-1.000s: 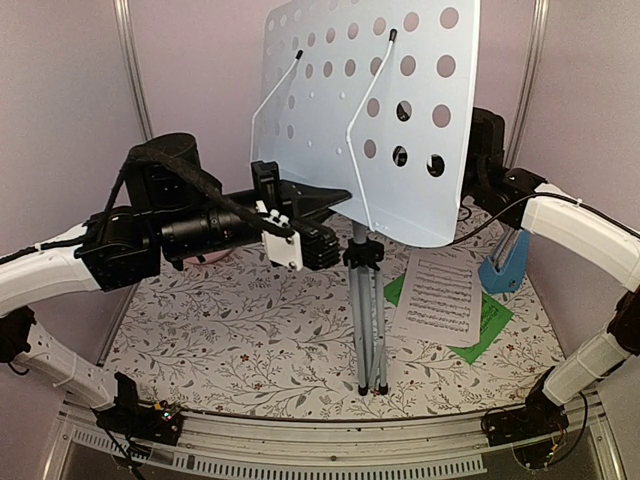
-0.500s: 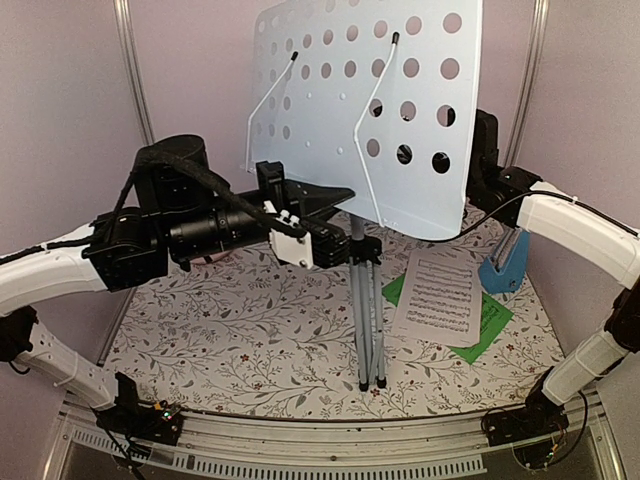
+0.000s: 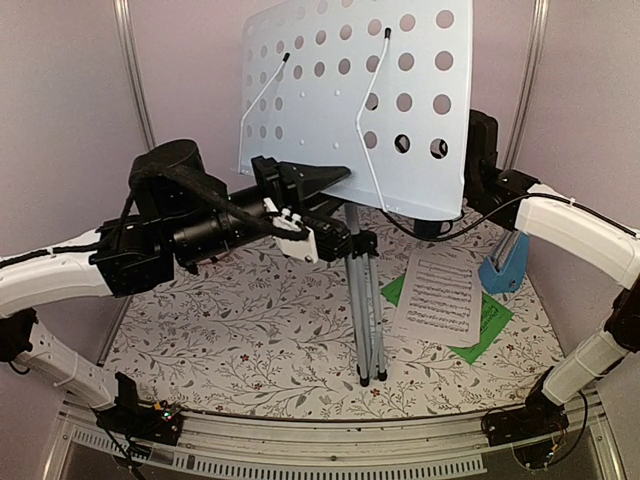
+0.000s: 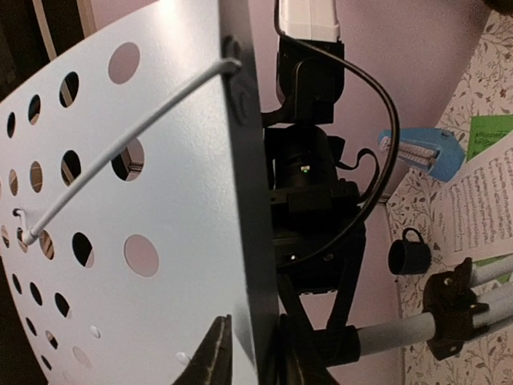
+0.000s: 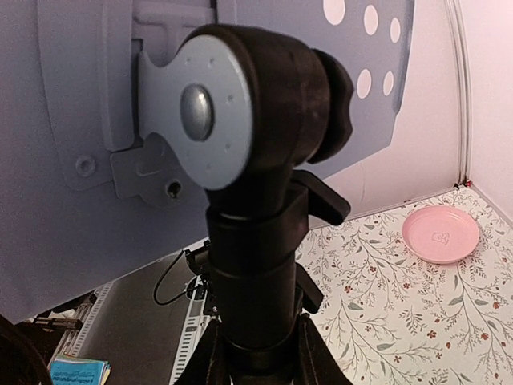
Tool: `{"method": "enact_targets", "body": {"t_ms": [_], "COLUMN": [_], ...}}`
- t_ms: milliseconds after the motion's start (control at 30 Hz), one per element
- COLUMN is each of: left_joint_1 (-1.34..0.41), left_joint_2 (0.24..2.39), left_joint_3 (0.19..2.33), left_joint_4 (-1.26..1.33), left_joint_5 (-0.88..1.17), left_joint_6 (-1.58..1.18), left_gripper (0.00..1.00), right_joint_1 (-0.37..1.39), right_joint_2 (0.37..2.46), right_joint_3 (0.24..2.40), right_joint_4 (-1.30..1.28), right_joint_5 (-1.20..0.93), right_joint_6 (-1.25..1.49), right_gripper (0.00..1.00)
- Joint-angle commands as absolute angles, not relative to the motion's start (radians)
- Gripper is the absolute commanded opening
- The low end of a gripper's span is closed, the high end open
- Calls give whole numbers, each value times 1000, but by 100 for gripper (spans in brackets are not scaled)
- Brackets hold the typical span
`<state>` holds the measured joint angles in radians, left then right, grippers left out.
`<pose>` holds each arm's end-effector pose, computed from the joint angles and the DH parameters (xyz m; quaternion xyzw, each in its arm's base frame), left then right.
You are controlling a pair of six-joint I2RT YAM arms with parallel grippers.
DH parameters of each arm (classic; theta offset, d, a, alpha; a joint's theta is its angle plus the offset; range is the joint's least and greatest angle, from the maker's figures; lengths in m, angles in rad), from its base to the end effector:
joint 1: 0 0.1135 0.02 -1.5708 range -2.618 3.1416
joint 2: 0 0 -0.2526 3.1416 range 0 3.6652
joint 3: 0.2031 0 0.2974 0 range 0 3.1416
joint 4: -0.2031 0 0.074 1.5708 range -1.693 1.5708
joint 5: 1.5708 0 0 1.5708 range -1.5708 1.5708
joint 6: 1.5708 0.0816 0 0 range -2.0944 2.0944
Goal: Set up the instrument practice props
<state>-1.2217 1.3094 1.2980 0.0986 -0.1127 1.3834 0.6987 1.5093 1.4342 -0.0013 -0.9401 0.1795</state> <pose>0.1458 -0.3738 0.4277 0.6394 0.2188 0.0974 0.7306 0.2801 0.3214 0.3943 -0.4654 0.5531 0.5583 0.4072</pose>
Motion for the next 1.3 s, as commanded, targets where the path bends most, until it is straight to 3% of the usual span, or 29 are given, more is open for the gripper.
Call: {"method": "enact_targets", "body": {"t_ms": [0,33,100,400,967,1267], "left_joint_1": [-1221,-1221,-1221,-1217,-1108,-916], "left_joint_2": [1236,1232,1219,1107,946,1042], "left_joint_3": [1305,1302,1293,1139,894,798], "left_joint_4": [361,364,369,457,484,413], "left_joint_5": [-112,-117,-131,-226,-315,-131], "left_joint_6": [1431,1430,1419,1257,691,168], "left_gripper": [36,45,53,72,70,56], "right_joint_1": [693,687,674,641,629,629], "right_joint_2": [1468,1466,1459,1423,1464,1518], "right_joint_3": [1421,1416,1397,1338,1329,1296], "right_joint_4": [174,197,257,507,824,958], "right_joint_5": [-882,-874,-861,-773,-683,-623], "right_joint_6": [218,232,260,310,395,465], "right_gripper": [0,0,0,0,0,0]}}
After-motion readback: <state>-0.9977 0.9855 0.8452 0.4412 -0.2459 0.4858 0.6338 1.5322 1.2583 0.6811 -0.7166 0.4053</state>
